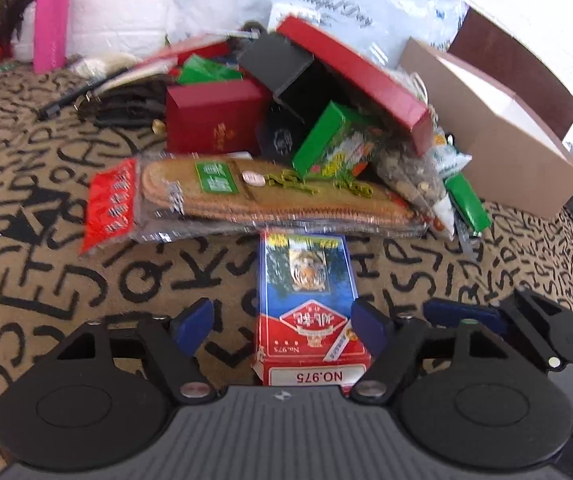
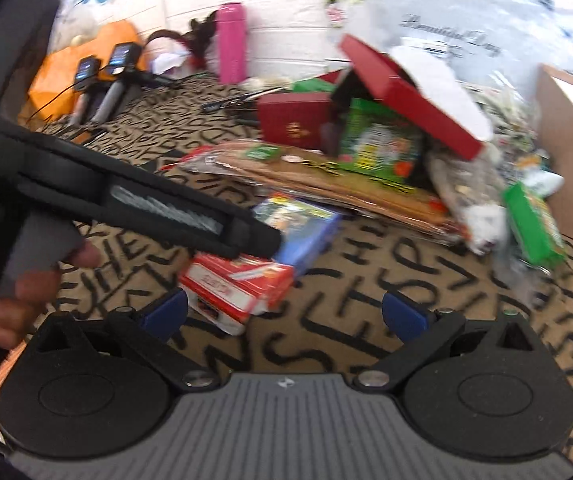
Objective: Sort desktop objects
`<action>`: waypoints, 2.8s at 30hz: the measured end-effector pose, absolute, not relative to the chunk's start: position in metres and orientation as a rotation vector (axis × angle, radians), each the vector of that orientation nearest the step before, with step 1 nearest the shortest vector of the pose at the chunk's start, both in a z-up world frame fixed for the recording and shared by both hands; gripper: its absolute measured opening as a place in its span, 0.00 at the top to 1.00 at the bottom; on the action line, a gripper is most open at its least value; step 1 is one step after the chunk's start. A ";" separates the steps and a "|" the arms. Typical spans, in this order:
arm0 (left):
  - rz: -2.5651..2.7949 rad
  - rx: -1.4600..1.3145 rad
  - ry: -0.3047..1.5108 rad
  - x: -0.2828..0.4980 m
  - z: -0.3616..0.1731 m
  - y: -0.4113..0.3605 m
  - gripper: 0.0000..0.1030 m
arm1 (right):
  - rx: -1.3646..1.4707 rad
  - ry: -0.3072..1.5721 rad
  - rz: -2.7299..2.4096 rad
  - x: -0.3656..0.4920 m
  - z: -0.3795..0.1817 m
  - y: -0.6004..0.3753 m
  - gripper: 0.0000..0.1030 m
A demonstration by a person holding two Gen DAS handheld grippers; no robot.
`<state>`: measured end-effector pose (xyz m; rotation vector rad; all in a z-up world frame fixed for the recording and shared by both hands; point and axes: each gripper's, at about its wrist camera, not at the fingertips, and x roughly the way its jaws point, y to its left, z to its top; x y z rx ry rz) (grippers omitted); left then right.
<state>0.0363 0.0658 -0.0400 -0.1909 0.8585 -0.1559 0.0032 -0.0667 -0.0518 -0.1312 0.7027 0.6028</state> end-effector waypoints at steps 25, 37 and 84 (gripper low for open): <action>-0.158 -0.164 0.864 0.039 -0.039 0.043 0.44 | -0.002 0.703 0.674 0.019 -0.067 -0.076 0.57; -0.184 -0.145 0.834 0.027 -0.023 0.019 0.60 | 0.101 0.653 0.662 0.010 -0.060 -0.105 0.53; -0.394 0.008 0.723 0.283 0.031 -0.210 0.61 | 0.128 0.606 0.237 0.233 -0.001 -0.319 0.53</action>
